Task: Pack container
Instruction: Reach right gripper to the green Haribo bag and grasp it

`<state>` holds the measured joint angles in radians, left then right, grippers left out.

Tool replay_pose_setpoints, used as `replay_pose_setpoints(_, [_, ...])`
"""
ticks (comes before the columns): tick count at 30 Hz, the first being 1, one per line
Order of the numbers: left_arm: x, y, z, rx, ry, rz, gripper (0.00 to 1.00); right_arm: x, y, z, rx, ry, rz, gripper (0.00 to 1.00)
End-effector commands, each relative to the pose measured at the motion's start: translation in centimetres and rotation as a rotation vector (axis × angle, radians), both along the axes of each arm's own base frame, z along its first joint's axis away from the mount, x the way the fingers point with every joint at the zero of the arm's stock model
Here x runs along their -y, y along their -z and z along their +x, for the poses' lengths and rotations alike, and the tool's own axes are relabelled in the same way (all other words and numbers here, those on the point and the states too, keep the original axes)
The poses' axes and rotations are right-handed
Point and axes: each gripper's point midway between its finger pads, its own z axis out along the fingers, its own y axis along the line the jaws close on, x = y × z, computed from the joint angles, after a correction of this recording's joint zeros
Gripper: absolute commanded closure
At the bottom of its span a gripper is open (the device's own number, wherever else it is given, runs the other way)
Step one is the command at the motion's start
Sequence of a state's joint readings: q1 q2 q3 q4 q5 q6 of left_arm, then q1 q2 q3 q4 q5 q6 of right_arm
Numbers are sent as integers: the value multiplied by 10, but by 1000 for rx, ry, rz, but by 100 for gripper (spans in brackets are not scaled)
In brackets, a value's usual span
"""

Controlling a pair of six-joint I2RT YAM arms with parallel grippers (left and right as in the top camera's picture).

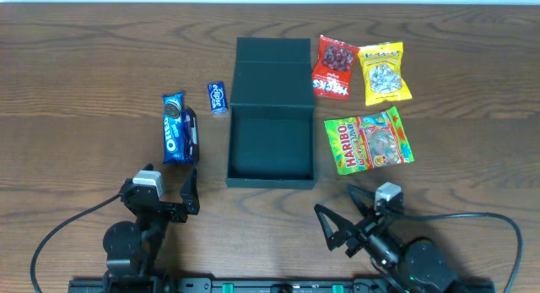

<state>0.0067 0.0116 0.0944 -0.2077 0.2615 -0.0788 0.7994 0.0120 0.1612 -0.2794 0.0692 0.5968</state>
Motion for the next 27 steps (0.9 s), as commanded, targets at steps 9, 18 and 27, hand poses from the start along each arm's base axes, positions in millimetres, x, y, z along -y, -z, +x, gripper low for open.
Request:
replay_pose_setpoints(9, [-3, 12, 1, -23, -13, -2, 5, 15, -55, 19, 131, 102, -120, 2])
replay_pose_setpoints(18, [-3, 12, 1, -23, -13, -2, 5, 43, -40, 69, -122, 291, -545, 3])
replay_pose_setpoints(27, [-3, 12, 1, -23, -13, -2, 5, 75, 30, 124, -432, 392, -784, 1])
